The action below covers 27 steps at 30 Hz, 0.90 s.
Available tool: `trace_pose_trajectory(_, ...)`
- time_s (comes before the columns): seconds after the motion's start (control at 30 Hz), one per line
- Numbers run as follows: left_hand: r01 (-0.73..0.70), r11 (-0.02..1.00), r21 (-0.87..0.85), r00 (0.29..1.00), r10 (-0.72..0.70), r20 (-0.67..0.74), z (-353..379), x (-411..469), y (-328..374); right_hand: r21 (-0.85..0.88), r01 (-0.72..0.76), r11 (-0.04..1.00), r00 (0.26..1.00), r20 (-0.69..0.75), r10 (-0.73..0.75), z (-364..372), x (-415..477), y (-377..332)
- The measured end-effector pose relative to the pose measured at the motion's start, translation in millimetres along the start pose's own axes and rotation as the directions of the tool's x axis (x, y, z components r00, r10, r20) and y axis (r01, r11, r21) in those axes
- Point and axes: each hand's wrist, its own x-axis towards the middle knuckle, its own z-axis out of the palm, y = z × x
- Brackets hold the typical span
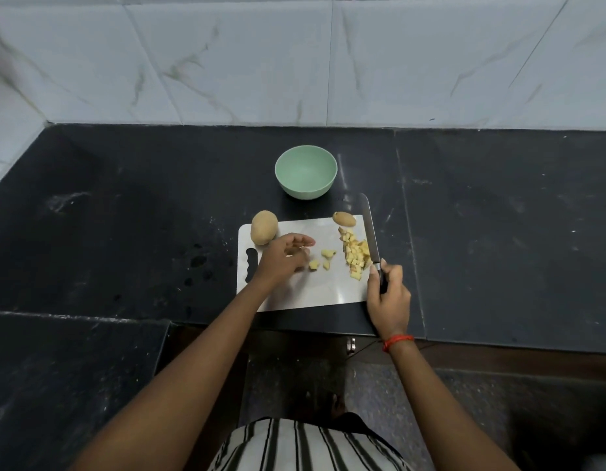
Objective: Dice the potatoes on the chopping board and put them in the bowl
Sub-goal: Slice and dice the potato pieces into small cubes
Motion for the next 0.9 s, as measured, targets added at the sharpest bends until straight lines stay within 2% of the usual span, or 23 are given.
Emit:
trace_pose_trajectory(0.1,-0.031,0.999,-0.022,0.998,0.030,-0.050,-7.1,-0.5,7.8,-0.008,-0.001,1.000,1.000,-0.014,0.001,-0.3,0.5,-1.3)
trace_pose_trajectory(0.23,-0.084,0.996,0.028,0.996,0.084,0.014,-7.1,-2.0,11.7,0.000,-0.025,1.000,0.999,-0.036,0.025,-0.3,-0.4,-2.9)
trace_pose_trajectory(0.3,-0.116,0.988,0.104,0.993,0.114,0.018,-1.6,-1.9,10.8,-0.006,-0.027,1.000,0.999,-0.042,0.027,0.0,-0.2,-3.2)
trace_pose_trajectory(0.4,-0.166,0.947,0.275,0.975,0.198,-0.095,7.9,2.1,6.2,-0.014,-0.026,1.000,0.999,-0.042,0.026,0.4,0.1,-2.7)
trace_pose_trajectory(0.47,-0.097,0.938,0.334,0.979,0.151,-0.138,6.6,5.0,2.8,-0.020,-0.032,0.999,0.999,-0.040,0.031,0.2,0.3,-1.8)
trace_pose_trajectory(0.53,-0.016,0.927,0.375,0.996,0.047,-0.073,0.2,6.1,-2.6,-0.024,-0.046,0.999,0.998,-0.042,0.045,0.1,0.7,-1.7)
trace_pose_trajectory(0.63,-0.010,0.869,0.494,0.995,-0.039,0.088,-0.4,5.6,-5.7,-0.024,-0.055,0.998,0.997,-0.053,0.054,0.0,1.1,-2.6)
trace_pose_trajectory(0.73,-0.051,0.821,0.568,0.993,-0.017,0.114,14.7,10.3,-2.5,-0.031,-0.074,0.997,0.996,-0.053,0.073,0.3,1.9,-3.5)
trace_pose_trajectory(0.9,-0.085,0.833,0.547,0.995,0.042,0.091,48.2,18.5,6.3,-0.044,-0.121,0.992,0.992,-0.043,0.120,-0.7,3.7,-3.7)
